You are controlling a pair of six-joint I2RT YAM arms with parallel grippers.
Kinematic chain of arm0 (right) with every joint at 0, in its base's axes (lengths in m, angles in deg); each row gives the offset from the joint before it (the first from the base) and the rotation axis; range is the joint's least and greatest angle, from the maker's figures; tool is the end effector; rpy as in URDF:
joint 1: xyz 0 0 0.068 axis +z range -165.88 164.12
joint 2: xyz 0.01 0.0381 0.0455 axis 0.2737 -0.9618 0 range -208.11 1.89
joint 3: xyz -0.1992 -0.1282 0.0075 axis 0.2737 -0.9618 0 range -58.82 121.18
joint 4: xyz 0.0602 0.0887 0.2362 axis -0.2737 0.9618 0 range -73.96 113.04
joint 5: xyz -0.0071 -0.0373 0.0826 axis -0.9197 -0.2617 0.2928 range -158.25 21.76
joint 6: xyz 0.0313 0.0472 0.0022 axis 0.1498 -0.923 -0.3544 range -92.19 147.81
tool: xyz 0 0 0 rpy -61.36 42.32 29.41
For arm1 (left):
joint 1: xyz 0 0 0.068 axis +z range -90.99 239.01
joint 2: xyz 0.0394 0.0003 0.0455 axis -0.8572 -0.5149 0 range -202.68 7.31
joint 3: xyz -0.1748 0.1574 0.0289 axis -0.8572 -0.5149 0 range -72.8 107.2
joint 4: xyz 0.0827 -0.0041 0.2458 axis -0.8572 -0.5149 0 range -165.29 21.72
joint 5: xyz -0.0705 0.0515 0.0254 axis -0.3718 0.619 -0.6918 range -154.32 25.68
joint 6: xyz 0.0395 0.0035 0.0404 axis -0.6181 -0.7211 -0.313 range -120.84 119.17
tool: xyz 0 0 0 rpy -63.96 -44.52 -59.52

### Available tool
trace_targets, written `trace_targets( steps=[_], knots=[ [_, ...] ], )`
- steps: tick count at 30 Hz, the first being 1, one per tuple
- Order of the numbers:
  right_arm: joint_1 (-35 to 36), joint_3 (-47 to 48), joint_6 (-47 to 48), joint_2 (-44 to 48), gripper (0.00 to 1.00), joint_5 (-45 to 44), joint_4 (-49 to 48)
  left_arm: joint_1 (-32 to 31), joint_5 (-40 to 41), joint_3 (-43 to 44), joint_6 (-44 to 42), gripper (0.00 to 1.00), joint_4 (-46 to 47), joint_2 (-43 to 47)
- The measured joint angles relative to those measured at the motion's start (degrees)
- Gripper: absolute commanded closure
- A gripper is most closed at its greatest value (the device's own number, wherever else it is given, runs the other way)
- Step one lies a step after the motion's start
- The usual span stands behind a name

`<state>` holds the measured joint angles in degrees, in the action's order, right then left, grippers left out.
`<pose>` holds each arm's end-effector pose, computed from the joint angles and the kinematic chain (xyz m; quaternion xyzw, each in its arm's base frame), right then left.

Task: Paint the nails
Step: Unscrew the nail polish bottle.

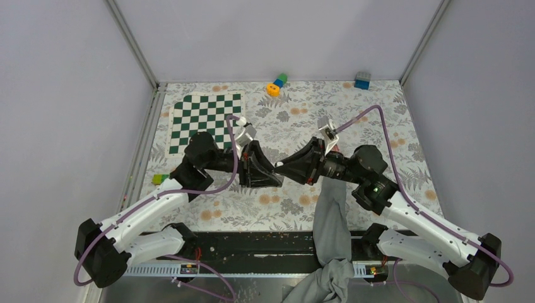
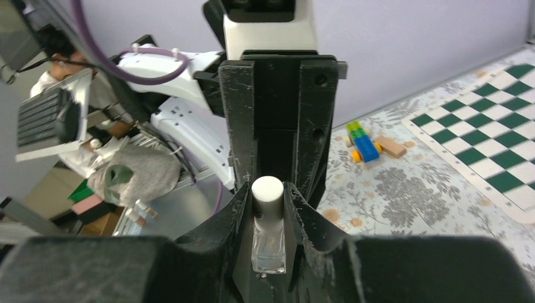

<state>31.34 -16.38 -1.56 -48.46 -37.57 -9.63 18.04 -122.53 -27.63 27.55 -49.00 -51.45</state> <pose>0.1393 0.1804 0.3471 -0.2993 0.5284 0.6052 0.5148 0.1644 -0.1873 0.3182 0.4228 0.5433 -0.6370 0.3469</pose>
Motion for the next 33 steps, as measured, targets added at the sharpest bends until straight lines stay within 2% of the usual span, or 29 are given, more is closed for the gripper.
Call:
trace_targets(
  steps=[8,14,15,16,17,18,19,21,22,25,33],
  knots=[
    [0.02,-0.44,-1.09,-0.09,1.0,7.41,-5.77,-1.09,-4.76,-0.42,3.1,1.0,5.95,0.33],
    [0.04,-1.07,-2.01,-0.31,1.0,9.55,-8.52,-1.38,-6.21,-0.81,4.98,1.0,8.44,0.26],
    [0.07,-1.07,-2.05,-0.31,0.97,9.53,-8.59,-1.38,-6.23,-0.81,5.11,1.0,8.55,0.26],
    [0.09,-1.09,-2.05,-0.28,0.86,9.44,-8.59,-1.38,-6.19,-0.83,5.14,1.0,8.63,0.24],
    [0.11,-1.09,-2.03,-0.24,0.71,9.29,-8.5,-1.38,-6.12,-0.85,5.09,1.0,8.57,0.26],
    [0.11,-1.09,-1.99,-0.15,0.48,9.03,-8.24,-1.38,-5.92,-0.85,4.7,1.0,8.17,0.26],
    [0.13,-1.11,-1.88,0.07,0.35,8.37,-7.41,-1.4,-5.55,-0.83,4.0,1.0,7.26,0.35],
    [0.28,-1.36,-1.84,0.87,0.14,6.71,-5.38,-1.55,-3.5,-0.76,0.55,1.0,3.74,0.96],
    [0.42,-1.55,-1.75,1.42,0.09,5.68,-4.48,-1.62,-2.12,-0.74,-1.33,1.0,1.57,1.36],
    [0.66,-2.75,-1.05,3.91,0.04,0.76,-1.79,-1.97,2.21,-0.66,-6.27,1.0,-4.55,2.82],
    [0.7,-4.17,-0.42,7.23,0.12,-13.44,7.21,-2.75,16.37,-0.61,-13.16,1.0,-13.86,5.79]
  ],
)
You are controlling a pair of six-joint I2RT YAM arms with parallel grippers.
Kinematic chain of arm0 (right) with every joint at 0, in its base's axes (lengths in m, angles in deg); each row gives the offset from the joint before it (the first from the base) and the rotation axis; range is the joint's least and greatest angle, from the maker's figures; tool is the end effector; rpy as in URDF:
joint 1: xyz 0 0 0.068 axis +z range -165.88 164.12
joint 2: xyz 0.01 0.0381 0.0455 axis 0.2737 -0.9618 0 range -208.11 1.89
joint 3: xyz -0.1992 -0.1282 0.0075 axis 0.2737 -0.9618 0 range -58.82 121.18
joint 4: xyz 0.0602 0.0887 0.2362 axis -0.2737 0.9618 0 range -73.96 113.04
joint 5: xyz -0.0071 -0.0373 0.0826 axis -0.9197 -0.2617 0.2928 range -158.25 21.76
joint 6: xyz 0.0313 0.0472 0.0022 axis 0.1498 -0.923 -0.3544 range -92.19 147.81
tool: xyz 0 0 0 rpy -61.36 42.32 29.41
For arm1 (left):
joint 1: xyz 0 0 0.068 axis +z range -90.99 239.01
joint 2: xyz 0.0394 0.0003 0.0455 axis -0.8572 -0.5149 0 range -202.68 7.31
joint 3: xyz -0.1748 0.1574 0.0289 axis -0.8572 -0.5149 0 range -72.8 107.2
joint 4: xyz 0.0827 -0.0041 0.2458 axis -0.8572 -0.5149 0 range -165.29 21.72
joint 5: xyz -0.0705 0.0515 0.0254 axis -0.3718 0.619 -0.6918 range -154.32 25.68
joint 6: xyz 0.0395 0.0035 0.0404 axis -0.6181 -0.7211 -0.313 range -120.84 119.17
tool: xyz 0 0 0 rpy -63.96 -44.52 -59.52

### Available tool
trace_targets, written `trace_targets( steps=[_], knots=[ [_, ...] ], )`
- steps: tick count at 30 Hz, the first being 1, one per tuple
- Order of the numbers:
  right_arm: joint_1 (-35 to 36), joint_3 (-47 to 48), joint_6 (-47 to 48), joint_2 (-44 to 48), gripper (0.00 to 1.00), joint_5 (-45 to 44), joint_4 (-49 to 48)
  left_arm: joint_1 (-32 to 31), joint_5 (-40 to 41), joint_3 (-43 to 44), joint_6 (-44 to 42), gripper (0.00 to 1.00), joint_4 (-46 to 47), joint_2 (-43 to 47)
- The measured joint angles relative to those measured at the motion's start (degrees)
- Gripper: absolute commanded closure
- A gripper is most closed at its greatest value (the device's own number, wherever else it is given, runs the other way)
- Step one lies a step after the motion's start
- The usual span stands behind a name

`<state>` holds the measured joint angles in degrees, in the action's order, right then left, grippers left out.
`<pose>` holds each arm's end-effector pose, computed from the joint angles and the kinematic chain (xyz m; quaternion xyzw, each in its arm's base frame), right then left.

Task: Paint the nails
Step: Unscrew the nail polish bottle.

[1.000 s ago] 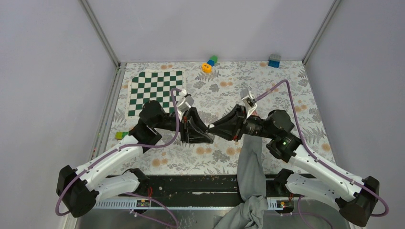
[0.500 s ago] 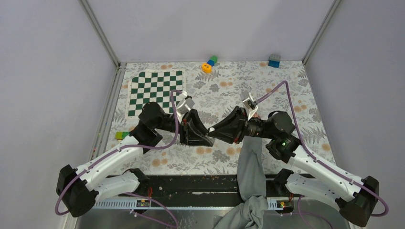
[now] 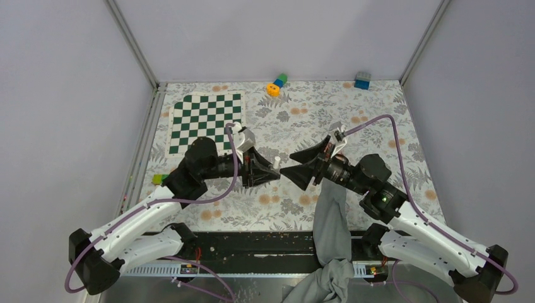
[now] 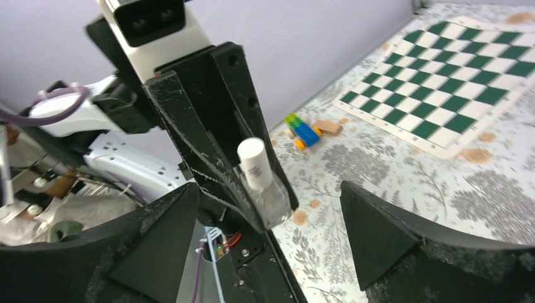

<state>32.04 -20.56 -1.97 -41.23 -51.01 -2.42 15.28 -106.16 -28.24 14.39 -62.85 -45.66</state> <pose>0.1321 0.1639 0.3341 -0.2127 0.5852 0.5596 0.5470 0.1521 -0.1821 0.3131 0.4051 0.5961 -0.5419 0.4324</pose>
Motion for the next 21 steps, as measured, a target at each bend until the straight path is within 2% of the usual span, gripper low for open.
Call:
trace_targets(
  steps=[6,10,18,21],
  knots=[
    [0.04,-0.74,-1.84,-0.04,0.26,-8.04,3.45,0.0,11.43,1.16,-1.73,1.0,-6.84,-0.5],
    [0.04,-0.72,-3.85,-1.03,0.27,-10.34,3.72,0.0,14.21,1.27,-1.77,1.0,-8.74,-0.79],
    [0.17,0.55,-8.0,-6.1,0.39,-12.15,6.21,0.0,16.87,1.81,-1.7,1.0,-10.54,-2.86],
    [0.92,1.66,-8.96,-7.28,0.4,-13.07,6.6,0.0,17.14,2.12,-1.7,1.0,-11.23,-3.54]
  ],
)
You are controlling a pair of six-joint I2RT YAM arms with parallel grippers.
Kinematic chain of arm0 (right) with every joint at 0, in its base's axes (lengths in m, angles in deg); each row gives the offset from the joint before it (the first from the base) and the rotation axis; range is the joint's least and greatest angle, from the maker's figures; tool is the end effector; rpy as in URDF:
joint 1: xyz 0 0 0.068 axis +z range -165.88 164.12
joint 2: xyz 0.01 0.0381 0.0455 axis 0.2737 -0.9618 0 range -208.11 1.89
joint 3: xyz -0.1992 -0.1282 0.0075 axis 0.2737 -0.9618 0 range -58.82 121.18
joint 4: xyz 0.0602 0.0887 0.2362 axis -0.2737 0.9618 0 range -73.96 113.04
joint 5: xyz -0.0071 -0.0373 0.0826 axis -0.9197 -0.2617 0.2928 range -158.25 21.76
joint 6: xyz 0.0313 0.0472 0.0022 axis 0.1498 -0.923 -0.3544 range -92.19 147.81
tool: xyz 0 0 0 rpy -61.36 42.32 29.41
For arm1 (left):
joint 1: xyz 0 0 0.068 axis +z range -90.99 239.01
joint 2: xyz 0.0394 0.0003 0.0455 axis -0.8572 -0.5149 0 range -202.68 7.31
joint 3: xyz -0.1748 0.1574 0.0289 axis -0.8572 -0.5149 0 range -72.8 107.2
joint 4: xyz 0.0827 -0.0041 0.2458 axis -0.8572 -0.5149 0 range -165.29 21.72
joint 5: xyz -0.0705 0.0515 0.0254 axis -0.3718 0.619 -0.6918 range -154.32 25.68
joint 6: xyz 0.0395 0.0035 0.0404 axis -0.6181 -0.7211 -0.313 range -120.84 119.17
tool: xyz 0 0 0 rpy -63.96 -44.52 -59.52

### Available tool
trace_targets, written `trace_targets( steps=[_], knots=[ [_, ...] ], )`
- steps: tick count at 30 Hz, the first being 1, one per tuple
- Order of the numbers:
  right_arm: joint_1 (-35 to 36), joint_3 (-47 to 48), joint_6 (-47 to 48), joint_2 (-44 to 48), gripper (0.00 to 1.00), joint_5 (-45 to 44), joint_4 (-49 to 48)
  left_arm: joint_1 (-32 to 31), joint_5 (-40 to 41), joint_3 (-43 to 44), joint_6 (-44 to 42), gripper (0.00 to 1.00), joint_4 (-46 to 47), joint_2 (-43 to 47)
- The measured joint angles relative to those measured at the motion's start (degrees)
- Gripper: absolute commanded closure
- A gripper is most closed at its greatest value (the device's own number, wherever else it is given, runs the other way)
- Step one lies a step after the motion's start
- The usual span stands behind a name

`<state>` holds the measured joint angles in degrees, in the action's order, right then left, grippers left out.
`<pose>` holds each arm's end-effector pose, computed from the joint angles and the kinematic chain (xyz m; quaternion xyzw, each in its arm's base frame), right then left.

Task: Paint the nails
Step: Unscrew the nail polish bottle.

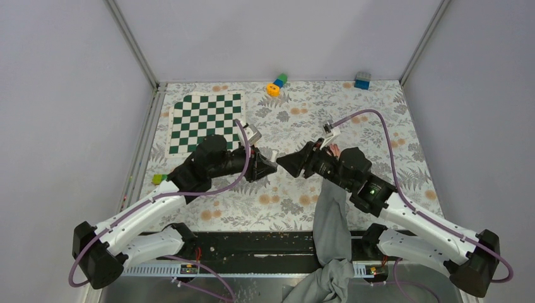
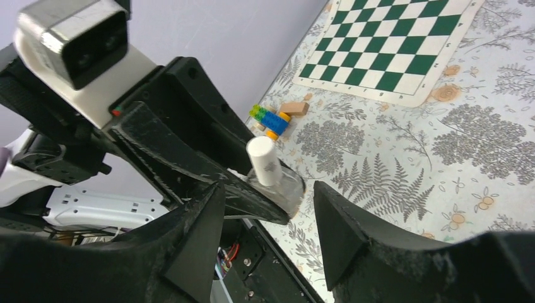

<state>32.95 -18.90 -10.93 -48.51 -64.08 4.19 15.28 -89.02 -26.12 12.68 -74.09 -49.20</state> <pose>0.1549 0.1816 0.3058 -0.0873 0.6931 0.5131 0.4987 0.1694 -0.1850 0.2908 0.3277 0.7177 -0.4324 0.4366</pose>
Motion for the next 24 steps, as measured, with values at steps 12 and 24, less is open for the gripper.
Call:
trace_targets(
  steps=[12,24],
  knots=[
    [2.93,3.41,-1.57,-2.78,0.49,-5.88,1.4,0.0,0.11,0.55,0.28,1.0,-1.05,-0.72],
    [4.92,6.25,-1.86,-5.77,0.55,-10.01,3.78,0.0,0.37,1.27,0.26,1.0,-2.19,-1.07]
  ],
)
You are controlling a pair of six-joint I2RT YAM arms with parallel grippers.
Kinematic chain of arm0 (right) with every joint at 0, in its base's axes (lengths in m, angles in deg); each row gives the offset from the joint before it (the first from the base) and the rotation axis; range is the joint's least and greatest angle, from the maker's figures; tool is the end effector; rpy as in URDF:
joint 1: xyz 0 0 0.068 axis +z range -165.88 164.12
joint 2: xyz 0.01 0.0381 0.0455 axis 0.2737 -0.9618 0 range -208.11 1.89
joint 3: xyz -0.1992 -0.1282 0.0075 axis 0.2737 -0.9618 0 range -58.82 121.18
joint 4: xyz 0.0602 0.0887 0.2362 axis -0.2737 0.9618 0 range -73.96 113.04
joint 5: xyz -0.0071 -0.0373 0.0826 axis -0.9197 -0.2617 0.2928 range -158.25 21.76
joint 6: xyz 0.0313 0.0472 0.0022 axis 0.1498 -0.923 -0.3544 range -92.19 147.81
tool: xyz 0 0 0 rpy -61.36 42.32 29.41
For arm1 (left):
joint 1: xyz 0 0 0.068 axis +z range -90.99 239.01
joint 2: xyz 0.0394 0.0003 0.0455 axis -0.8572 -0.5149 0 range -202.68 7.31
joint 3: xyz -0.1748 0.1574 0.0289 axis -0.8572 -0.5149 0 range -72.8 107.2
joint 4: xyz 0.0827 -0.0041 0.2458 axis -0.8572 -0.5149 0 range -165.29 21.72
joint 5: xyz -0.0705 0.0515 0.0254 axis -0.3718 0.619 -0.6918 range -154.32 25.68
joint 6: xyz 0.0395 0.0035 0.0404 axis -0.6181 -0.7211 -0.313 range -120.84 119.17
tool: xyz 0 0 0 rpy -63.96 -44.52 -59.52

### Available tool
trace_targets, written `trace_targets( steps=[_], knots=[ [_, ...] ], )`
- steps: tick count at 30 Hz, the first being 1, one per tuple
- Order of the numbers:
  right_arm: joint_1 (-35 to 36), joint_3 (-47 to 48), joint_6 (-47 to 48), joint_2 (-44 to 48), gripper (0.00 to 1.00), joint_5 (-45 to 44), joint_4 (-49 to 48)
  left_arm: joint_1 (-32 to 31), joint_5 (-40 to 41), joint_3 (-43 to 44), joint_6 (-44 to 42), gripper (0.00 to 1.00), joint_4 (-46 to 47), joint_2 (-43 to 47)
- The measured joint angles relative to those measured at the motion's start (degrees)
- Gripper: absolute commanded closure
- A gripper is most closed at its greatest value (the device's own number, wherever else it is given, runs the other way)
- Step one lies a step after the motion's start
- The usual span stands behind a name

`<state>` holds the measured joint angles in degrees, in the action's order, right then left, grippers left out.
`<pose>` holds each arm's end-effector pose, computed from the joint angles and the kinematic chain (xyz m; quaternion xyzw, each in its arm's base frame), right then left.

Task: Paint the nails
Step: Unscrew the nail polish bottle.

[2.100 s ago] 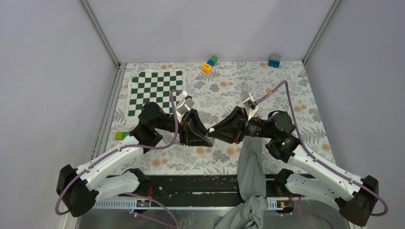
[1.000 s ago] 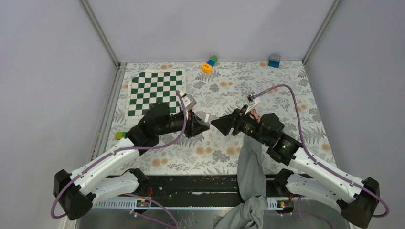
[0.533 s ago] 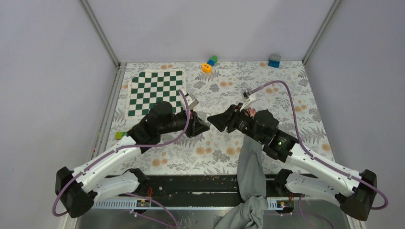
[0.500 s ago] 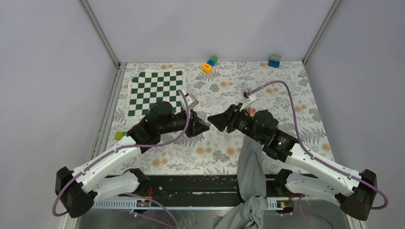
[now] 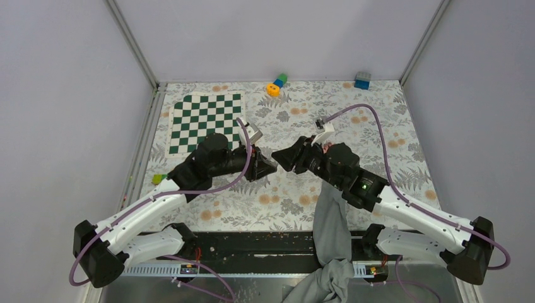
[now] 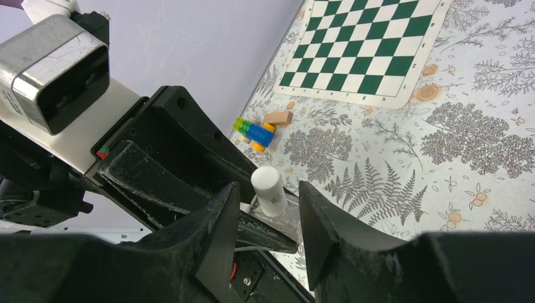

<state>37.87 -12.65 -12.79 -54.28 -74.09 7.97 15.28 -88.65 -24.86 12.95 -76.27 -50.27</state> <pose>0.1550 0.2046 0.3150 -0.0470 0.7173 0.4843 0.4988 0.1714 -0.1865 0.2902 0.3241 0.7301 -0.4268 0.4241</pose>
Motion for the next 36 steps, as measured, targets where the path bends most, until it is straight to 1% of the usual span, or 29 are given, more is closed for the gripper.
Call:
trace_targets(
  steps=[2,3,8,13,15,16,17,19,30,36],
  knots=[
    [0.35,0.83,0.0,-0.66,0.62,-0.63,0.2,0.0,0.02,0.15,0.02,1.0,-0.09,-0.02],
    [0.39,1.07,0.07,-0.9,0.63,-0.7,0.22,0.0,0.02,0.22,0.02,1.0,-0.11,-0.07],
    [0.74,2.86,0.04,-2.62,0.64,-1.81,2.05,0.02,0.02,0.35,0.04,1.0,-0.13,-0.72],
    [0.94,3.48,0.07,-3.87,0.62,-2.51,3.15,0.0,0.0,0.35,0.04,1.0,-0.24,-1.16],
    [0.98,3.72,0.09,-4.24,0.68,-2.49,3.3,0.0,0.0,0.35,0.04,1.0,-0.22,-1.31],
    [1.01,3.85,0.17,-4.44,0.75,-2.49,3.34,0.0,0.0,0.35,0.04,1.0,-0.24,-1.42],
    [1.01,4.13,0.35,-4.7,0.86,-2.56,3.58,0.0,0.0,0.35,0.04,1.0,-0.31,-1.53],
    [1.01,4.31,0.83,-5.07,0.99,-2.71,4.0,0.02,0.07,0.37,0.2,1.0,-0.68,-1.53],
    [1.05,4.33,2.99,-5.14,1.0,-2.86,4.81,0.04,0.11,0.83,0.13,1.0,-2.23,-1.88],
    [1.05,4.33,6.71,-3.82,1.0,-0.96,4.92,0.07,-2.12,0.83,-0.09,1.0,-1.09,-1.73]
  ],
)
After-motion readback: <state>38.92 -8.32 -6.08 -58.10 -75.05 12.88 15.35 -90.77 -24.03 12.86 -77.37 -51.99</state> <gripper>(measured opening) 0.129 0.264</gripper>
